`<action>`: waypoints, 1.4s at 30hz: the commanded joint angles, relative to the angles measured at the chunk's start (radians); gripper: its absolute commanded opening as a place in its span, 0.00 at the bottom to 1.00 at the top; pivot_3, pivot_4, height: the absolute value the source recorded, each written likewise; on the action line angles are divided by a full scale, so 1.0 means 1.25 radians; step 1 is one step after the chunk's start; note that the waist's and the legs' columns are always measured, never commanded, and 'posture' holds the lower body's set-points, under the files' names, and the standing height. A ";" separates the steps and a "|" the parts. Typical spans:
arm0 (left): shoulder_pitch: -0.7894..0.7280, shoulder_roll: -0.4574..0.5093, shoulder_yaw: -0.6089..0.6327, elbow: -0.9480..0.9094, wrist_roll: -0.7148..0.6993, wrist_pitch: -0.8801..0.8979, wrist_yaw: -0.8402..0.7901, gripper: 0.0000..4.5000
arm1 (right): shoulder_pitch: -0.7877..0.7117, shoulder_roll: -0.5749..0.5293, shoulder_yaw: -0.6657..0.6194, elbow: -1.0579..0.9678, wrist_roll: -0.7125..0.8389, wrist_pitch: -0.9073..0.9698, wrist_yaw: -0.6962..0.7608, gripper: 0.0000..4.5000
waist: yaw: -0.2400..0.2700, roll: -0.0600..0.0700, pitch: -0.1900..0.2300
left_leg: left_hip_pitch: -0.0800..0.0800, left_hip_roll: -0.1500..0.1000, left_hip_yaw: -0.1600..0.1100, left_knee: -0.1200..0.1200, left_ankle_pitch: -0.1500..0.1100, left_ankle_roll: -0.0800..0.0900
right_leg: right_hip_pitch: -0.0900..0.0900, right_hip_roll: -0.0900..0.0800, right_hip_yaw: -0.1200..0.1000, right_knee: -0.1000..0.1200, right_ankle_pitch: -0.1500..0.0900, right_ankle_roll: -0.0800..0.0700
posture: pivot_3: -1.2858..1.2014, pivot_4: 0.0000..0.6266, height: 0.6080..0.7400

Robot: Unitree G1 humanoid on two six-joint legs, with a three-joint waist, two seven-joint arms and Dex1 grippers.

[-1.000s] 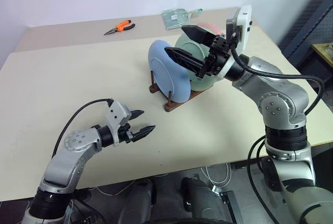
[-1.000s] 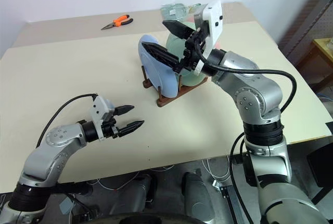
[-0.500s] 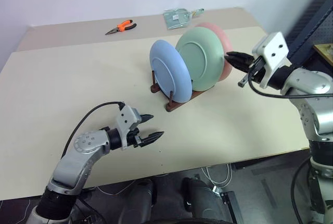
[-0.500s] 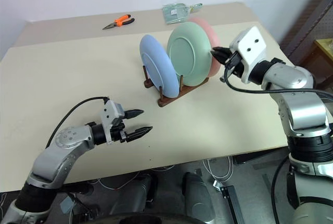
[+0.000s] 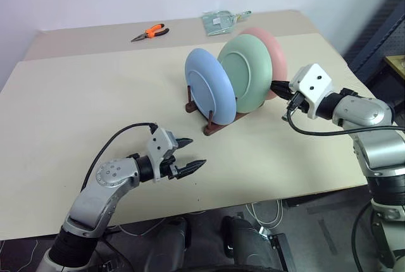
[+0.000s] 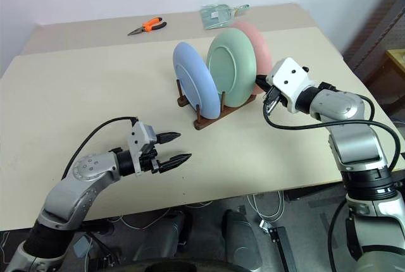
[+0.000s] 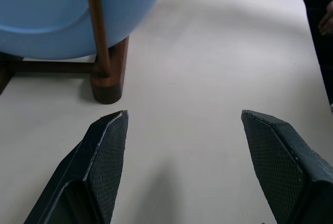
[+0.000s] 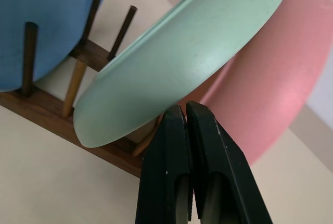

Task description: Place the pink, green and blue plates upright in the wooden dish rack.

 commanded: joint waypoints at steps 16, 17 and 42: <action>0.013 0.011 0.023 -0.007 0.001 -0.018 0.007 0.80 | 0.056 -0.049 -0.058 -0.061 0.041 0.016 0.096 0.02 | 0.001 0.000 0.000 | 0.000 0.000 0.000 0.000 0.000 0.000 | 0.000 0.000 0.000 0.000 0.000 0.000 | 0.52 0.24 1.00; 0.016 0.016 0.030 -0.004 0.000 -0.019 0.006 0.80 | 0.079 -0.060 -0.064 -0.062 0.048 0.019 0.116 0.02 | 0.003 0.000 0.000 | 0.000 0.000 0.000 0.000 0.000 0.000 | 0.000 0.000 0.000 0.000 0.000 0.000 | 0.52 0.24 1.00; 0.102 0.051 0.280 0.113 0.040 -0.111 0.102 1.00 | 0.142 0.019 -0.133 0.141 0.109 0.014 0.117 0.99 | 0.000 0.000 0.000 | 0.002 0.000 0.000 0.001 0.000 0.000 | 0.002 0.000 0.000 0.001 0.000 0.000 | 0.52 0.24 1.00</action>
